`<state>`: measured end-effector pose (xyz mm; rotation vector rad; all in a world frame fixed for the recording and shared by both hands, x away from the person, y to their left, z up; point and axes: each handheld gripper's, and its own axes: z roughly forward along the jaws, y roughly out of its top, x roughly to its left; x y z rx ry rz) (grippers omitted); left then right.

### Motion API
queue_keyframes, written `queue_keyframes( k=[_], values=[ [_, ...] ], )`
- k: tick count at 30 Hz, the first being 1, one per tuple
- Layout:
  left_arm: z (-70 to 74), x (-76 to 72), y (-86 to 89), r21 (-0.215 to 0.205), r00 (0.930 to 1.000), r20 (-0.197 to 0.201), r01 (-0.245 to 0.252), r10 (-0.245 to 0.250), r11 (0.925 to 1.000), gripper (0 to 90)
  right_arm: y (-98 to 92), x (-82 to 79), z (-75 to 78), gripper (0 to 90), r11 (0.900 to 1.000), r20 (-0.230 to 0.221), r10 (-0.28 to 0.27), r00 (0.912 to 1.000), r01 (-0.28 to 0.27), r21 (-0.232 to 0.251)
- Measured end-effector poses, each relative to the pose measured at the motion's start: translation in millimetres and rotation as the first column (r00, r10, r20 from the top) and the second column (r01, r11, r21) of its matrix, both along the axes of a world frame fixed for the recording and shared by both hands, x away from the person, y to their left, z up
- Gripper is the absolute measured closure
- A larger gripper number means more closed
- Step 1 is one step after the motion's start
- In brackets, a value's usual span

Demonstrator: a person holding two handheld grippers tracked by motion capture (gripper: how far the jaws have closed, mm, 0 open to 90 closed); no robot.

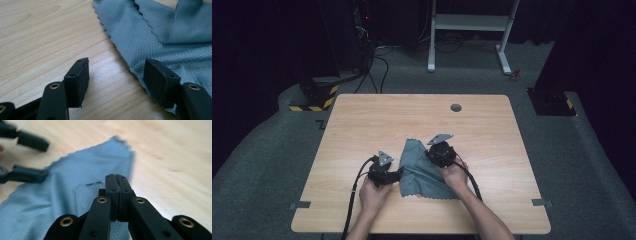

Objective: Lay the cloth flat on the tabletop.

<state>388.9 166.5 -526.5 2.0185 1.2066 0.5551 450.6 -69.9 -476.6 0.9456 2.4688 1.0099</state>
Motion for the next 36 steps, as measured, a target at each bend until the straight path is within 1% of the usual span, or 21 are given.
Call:
queue_keyframes(
  k=[2,5,7,9,10,11,12,13,14,15,16,18,20,24,26,30,31,32,33,35,36],
  values=[
    [-0.1,-0.3,-0.2,-0.001,1.0,0.001,-0.002,0.002,1.0,37.8,-22.8,9.8,6.8,89.8,0.996,0.0,-0.073,0.9973,0.073,0.049],
    [0.0,-0.4,-0.2,-0.001,1.0,-0.001,-0.002,0.002,1.0,37.8,-44.4,23.6,7.3,89.9,0.988,-0.007,-0.153,0.9882,0.153,0.025],
    [-0.1,-0.3,-0.2,-0.001,1.0,0.001,-0.003,0.003,1.0,37.8,-51.2,28.3,7.7,89.9,0.984,-0.004,-0.175,0.9845,0.176,0.019],
    [0.0,-0.4,-0.2,-0.001,1.0,-0.001,-0.002,0.002,1.0,37.8,-71.8,41.9,6.9,90.0,0.967,-0.018,-0.254,0.967,0.255,0.025],
    [0.0,-0.4,-0.2,-0.001,1.0,-0.001,-0.002,0.002,1.0,37.8,-71.8,41.9,6.9,90.0,0.967,-0.018,-0.254,0.967,0.255,0.025],
    [0.1,-0.4,-0.1,-0.001,1.0,-0.001,-0.002,0.002,1.0,37.8,-81.2,52.4,3.9,90.0,0.954,-0.014,-0.3,0.954,0.3,-0.002],
    [0.1,-0.3,-0.1,0.0,1.0,-0.001,-0.001,0.001,1.0,37.8,-85.3,57.7,2.0,90.0,0.947,-0.014,-0.321,0.9471,0.32,-0.008],
    [0.1,-0.3,-0.1,0.0,1.0,-0.001,-0.001,0.001,1.0,37.8,-89.7,62.7,-0.6,90.0,0.941,-0.021,-0.338,0.9411,0.337,-0.006],
    [0.2,-0.3,0.0,0.001,1.0,0.0,0.001,-0.001,1.0,37.8,-89.7,62.7,-0.6,90.0,0.941,-0.021,-0.338,0.9411,0.337,-0.006],
    [0.0,-0.6,-0.3,-0.002,1.0,0.0,0.0,0.0,1.0,37.8,-93.5,67.1,-4.5,90.0,0.933,-0.028,-0.359,0.9328,0.359,-0.004],
    [0.0,-0.7,-0.5,-0.002,1.0,0.0,0.001,-0.001,1.0,37.7,-99.2,74.7,-15.4,90.0,0.919,-0.042,-0.393,0.9185,0.392,-0.026],
    [-0.1,-1.4,-0.9,-0.005,1.0,0.0,0.007,-0.007,1.0,37.7,-101.5,79.3,-26.1,89.8,0.909,-0.076,-0.417,0.9058,0.415,-0.043],
    [0.0,-2.4,-0.3,-0.006,1.0,0.002,0.01,-0.01,0.9999,38.2,-100.2,80.8,-31.7,85.7,0.911,-0.089,-0.412,0.9066,0.41,-0.045],
    [0.9,-7.9,0.6,-0.019,0.9996,-0.002,0.03,-0.03,0.9994,40.9,-99.8,76.2,-26.3,77.9,0.915,-0.082,-0.402,0.9118,0.403,-0.008],
    [3.9,-19.2,0.9,-0.03,0.9984,0.004,0.057,-0.057,0.9979,41.7,-102.8,60.8,-12.2,77.2,0.937,-0.039,-0.347,0.937,0.348,0.023],
    [9.9,-33.0,0.3,-0.023,0.9956,0.0,0.094,-0.094,0.9953,43.9,-108.1,16.9,-1.8,77.4,0.972,-0.006,-0.234,0.9723,0.234,0.024],
    [14.3,-44.6,-2.9,-0.027,0.9919,-0.006,0.127,-0.127,0.9915,45.8,-110.7,3.9,-1.8,77.8,0.977,-0.006,-0.21,0.9777,0.21,0.026],
    [14.3,-44.6,-2.9,-0.027,0.9919,-0.006,0.127,-0.127,0.9915,47.7,-113.8,-8.7,-2.7,78.0,0.983,-0.007,-0.184,0.9829,0.184,0.027],
    [18.2,-57.8,-6.9,-0.02,0.9847,0.006,0.175,-0.174,0.9845,51.3,-117.0,-21.8,-4.3,78.4,0.985,-0.008,-0.167,0.9859,0.167,0.032],
    [19.0,-64.1,-9.9,-0.008,0.9818,0.008,0.19,-0.19,0.9818,57.5,-123.2,-46.8,-8.3,79.1,0.99,-0.008,-0.139,0.9903,0.139,0.038],
    [18.2,-73.4,-15.9,0.039,0.9783,0.014,0.206,-0.207,0.9778,58.9,-126.3,-57.8,-11.0,79.3,0.992,-0.009,-0.122,0.9924,0.123,0.042]
  ],
)
